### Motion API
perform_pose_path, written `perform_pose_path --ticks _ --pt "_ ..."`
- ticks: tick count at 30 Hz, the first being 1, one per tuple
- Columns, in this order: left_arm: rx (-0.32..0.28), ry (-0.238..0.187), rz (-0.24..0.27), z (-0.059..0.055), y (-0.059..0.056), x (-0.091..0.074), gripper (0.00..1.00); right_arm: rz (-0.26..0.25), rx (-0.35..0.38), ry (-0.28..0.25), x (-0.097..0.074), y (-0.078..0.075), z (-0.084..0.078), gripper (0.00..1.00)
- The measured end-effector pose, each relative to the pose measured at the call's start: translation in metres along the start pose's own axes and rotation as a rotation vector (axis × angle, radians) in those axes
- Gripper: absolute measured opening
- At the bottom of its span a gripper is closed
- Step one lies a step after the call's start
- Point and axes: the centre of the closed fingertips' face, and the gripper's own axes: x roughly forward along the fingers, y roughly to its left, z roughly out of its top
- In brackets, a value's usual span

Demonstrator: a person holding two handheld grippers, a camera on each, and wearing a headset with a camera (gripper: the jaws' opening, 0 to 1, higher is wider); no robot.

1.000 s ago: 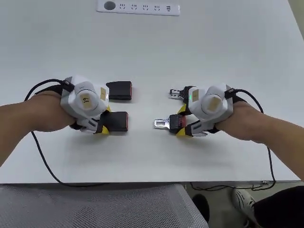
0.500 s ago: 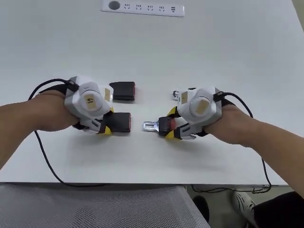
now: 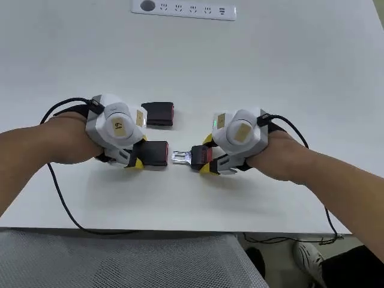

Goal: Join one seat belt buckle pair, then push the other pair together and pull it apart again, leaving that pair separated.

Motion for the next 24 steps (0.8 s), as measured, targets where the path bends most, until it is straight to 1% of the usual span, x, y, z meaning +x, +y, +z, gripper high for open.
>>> perform_pose_path --ticks 6,13,17,24 --pt "-0.003 0.002 0.001 0.000 0.000 0.000 0.33 -0.003 0.005 -0.007 0.003 -0.001 0.005 0.33" --pt "-0.004 0.005 0.001 0.001 -0.001 -0.001 0.33 -0.010 -0.001 -0.015 0.005 0.001 0.010 0.33" --pt "-0.004 0.007 0.001 0.002 -0.001 0.000 0.33 -0.013 -0.006 -0.018 0.006 -0.001 0.010 0.33" --pt "-0.004 0.003 -0.001 0.001 -0.001 0.000 0.33 -0.026 -0.018 -0.031 0.009 -0.001 0.016 0.33"
